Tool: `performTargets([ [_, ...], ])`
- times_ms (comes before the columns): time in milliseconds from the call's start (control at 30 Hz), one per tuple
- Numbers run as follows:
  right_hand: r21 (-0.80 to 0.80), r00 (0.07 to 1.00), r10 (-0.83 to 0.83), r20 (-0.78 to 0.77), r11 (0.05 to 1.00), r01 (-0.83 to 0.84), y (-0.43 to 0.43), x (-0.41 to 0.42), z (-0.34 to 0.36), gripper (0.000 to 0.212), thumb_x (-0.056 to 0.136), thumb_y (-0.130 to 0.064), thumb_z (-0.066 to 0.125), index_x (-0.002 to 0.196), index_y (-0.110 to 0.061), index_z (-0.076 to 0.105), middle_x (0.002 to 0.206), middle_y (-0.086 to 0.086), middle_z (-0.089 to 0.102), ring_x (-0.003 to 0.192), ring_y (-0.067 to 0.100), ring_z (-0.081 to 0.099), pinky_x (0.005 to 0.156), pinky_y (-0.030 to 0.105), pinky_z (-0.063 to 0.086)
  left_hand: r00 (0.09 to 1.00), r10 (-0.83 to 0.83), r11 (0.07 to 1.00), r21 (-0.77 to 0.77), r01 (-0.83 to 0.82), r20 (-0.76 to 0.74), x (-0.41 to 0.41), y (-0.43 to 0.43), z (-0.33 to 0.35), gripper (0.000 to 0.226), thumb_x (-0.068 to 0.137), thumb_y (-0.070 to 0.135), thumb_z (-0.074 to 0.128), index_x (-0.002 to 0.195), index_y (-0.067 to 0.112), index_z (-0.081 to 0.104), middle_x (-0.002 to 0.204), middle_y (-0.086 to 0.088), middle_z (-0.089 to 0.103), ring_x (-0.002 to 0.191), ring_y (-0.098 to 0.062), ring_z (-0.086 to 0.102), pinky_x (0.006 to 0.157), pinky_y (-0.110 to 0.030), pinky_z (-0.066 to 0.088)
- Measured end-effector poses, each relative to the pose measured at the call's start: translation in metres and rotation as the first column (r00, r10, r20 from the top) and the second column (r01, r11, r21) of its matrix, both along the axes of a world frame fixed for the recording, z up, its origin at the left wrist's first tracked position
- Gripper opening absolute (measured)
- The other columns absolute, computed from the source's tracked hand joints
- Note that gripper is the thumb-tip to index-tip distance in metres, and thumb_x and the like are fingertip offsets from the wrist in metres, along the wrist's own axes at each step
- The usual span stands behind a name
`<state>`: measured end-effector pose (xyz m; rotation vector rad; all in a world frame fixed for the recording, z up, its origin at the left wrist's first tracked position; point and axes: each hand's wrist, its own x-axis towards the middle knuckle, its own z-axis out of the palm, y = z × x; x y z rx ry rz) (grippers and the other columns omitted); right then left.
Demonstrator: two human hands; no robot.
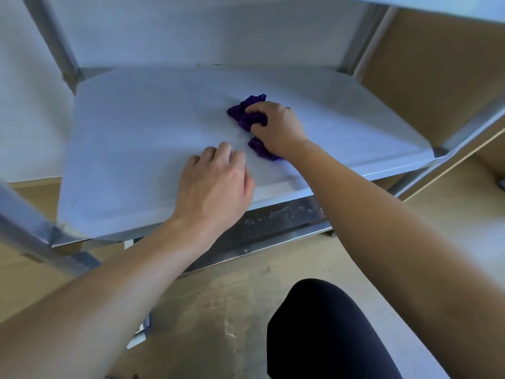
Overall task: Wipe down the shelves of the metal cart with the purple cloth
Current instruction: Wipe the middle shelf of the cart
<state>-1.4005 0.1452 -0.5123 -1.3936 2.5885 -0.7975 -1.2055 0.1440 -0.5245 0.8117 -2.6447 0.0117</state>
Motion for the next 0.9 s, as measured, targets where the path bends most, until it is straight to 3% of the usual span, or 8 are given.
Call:
performTargets([
  [300,0.071,0.982,-0.167,-0.087,0.982,0.173,0.041,-0.067,0.007,0.044,0.085,-0.017,0.055,0.127,-0.03,0.06,0.122,0.009,0.064,0.112,0.03,0.058,0.087,0.033,0.046,1.0,-0.015,0.998,0.054,0.017,-0.025,0.005,-0.002,-0.002,0.028,0.092,0.025,0.042,0.1,0.009,0.063,0.107,-0.005,0.061,0.09,-0.028,0.059,0.075,-0.041,0.047],
  [500,0.039,0.978,-0.197,-0.068,0.979,0.2,0.048,-0.065,0.007,0.045,0.087,-0.016,0.051,0.129,-0.029,0.059,0.122,0.008,0.064,0.11,0.03,0.057,0.079,0.028,0.043,0.997,-0.053,0.996,0.075,0.057,-0.058,0.014,-0.002,-0.006,0.027,0.091,0.023,0.047,0.103,0.008,0.066,0.114,-0.004,0.062,0.096,-0.027,0.06,0.079,-0.039,0.047],
  [600,0.01,0.979,-0.19,-0.071,0.981,0.192,0.046,-0.054,0.005,0.046,0.086,-0.014,0.05,0.129,-0.027,0.059,0.121,0.006,0.065,0.108,0.028,0.059,0.075,0.025,0.039,0.996,-0.068,0.994,0.076,0.073,-0.06,0.014,-0.004,-0.007,0.028,0.09,0.02,0.047,0.104,0.005,0.066,0.114,-0.008,0.062,0.096,-0.03,0.06,0.084,-0.04,0.045],
  [800,-0.022,0.994,-0.075,-0.076,0.997,0.073,0.035,-0.015,-0.001,0.047,0.085,-0.014,0.052,0.13,-0.023,0.059,0.131,0.002,0.061,0.116,0.025,0.055,0.083,0.022,0.037,0.994,-0.07,0.991,0.112,0.079,-0.079,0.017,-0.005,-0.006,0.027,0.092,0.018,0.048,0.106,0.003,0.065,0.115,-0.009,0.061,0.098,-0.029,0.059,0.09,-0.039,0.043],
  [900,-0.035,0.997,-0.023,-0.08,0.999,0.02,0.024,0.01,-0.003,0.046,0.084,-0.012,0.051,0.129,-0.021,0.059,0.128,0.003,0.062,0.113,0.025,0.057,0.081,0.022,0.038,0.995,-0.063,0.988,0.134,0.073,-0.08,0.022,-0.006,-0.001,0.028,0.094,0.02,0.047,0.108,0.005,0.066,0.121,-0.006,0.061,0.101,-0.028,0.059,0.087,-0.037,0.044],
])
